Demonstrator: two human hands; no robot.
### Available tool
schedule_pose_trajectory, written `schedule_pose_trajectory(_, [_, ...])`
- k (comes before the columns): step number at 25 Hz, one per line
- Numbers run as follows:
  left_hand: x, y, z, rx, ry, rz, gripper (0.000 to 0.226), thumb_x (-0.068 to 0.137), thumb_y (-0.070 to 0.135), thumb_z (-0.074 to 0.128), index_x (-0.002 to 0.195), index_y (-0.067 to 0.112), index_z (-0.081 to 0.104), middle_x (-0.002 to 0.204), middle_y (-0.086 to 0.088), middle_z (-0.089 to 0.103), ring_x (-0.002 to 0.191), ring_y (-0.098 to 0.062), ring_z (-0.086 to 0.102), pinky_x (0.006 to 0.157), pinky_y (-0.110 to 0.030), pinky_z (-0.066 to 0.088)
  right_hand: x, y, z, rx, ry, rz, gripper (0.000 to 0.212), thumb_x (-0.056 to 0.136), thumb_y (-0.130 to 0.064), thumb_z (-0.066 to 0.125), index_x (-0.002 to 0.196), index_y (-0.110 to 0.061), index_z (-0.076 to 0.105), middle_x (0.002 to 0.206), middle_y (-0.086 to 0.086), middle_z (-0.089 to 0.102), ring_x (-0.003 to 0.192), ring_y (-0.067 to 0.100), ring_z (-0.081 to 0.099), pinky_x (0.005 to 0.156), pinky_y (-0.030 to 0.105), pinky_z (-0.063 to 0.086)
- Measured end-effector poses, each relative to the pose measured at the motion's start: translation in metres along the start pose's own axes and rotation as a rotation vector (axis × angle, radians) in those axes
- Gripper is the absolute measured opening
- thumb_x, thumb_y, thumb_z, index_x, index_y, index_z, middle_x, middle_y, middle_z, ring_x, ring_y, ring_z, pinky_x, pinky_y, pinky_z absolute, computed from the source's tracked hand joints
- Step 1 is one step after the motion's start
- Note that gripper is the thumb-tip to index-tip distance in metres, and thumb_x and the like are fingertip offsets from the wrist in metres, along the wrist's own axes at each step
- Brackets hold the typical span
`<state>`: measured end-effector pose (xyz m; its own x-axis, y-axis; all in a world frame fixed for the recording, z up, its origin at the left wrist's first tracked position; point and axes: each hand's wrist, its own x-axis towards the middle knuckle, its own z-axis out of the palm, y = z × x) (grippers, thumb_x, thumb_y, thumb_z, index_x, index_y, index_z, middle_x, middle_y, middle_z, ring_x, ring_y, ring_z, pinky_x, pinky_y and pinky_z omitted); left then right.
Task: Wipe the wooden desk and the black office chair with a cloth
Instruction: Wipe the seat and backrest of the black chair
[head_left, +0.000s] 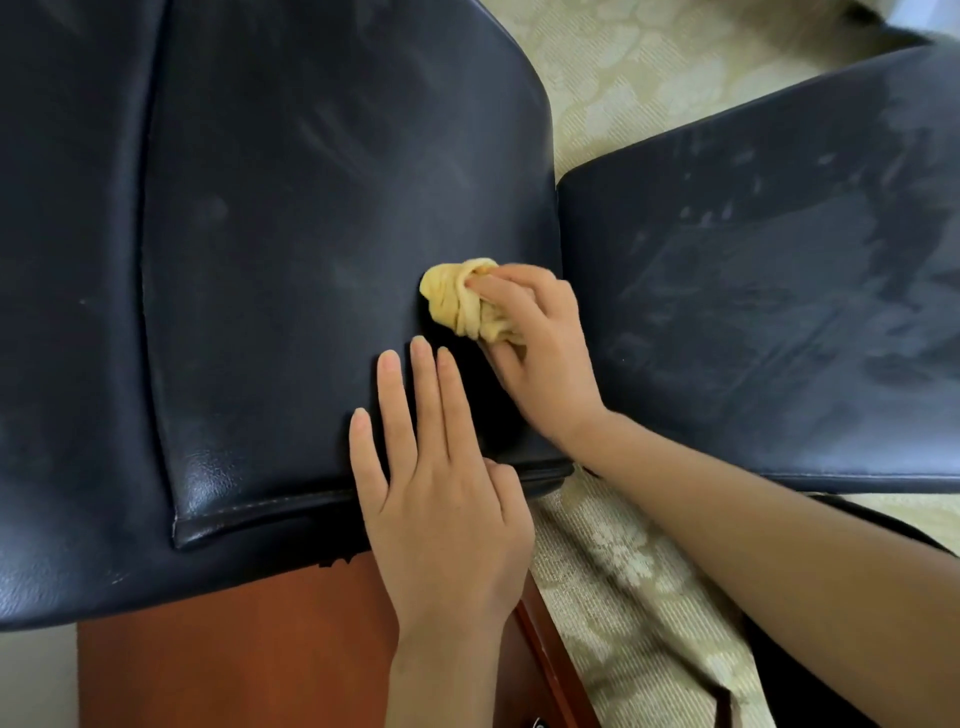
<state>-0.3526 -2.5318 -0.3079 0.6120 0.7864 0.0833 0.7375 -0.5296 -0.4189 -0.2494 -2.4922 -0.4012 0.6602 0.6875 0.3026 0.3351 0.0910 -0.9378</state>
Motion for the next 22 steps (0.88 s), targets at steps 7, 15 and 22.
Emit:
schedule_pose_trajectory(7, [0.006, -0.003, 0.003, 0.058, -0.009, 0.01, 0.068, 0.082, 0.022, 0.027, 0.148, 0.005, 0.025, 0.158, -0.009, 0.016, 0.146, -0.026, 0.007, 0.116, -0.044, -0.002, 0.028, 0.045, 0.008, 0.046, 0.088, 0.437, 0.037, 0.087, 0.0, 0.052, 0.122, -0.013, 0.056, 0.119, 0.01, 0.052, 0.105, 0.021, 0.051, 0.085, 0.019, 0.036])
schedule_pose_trajectory(15, [0.007, -0.001, 0.007, 0.069, -0.002, -0.004, 0.068, 0.082, 0.021, 0.031, 0.149, 0.006, 0.025, 0.158, -0.009, 0.015, 0.146, -0.027, 0.005, 0.115, -0.046, 0.0, -0.072, 0.092, 0.004, 0.024, -0.368, 1.145, 0.036, 0.095, -0.01, 0.047, 0.13, -0.017, 0.045, 0.122, 0.012, 0.058, 0.111, 0.029, 0.053, 0.092, 0.035, 0.042])
schedule_pose_trajectory(22, [0.008, -0.004, 0.009, 0.076, 0.009, 0.005, 0.068, 0.083, 0.022, 0.028, 0.149, 0.007, 0.023, 0.158, -0.009, 0.014, 0.146, -0.027, 0.005, 0.115, -0.045, -0.002, -0.087, 0.077, 0.011, 0.178, -0.064, 1.172, 0.034, 0.094, -0.013, 0.047, 0.124, -0.027, 0.052, 0.105, -0.004, 0.058, 0.107, 0.021, 0.055, 0.093, 0.035, 0.045])
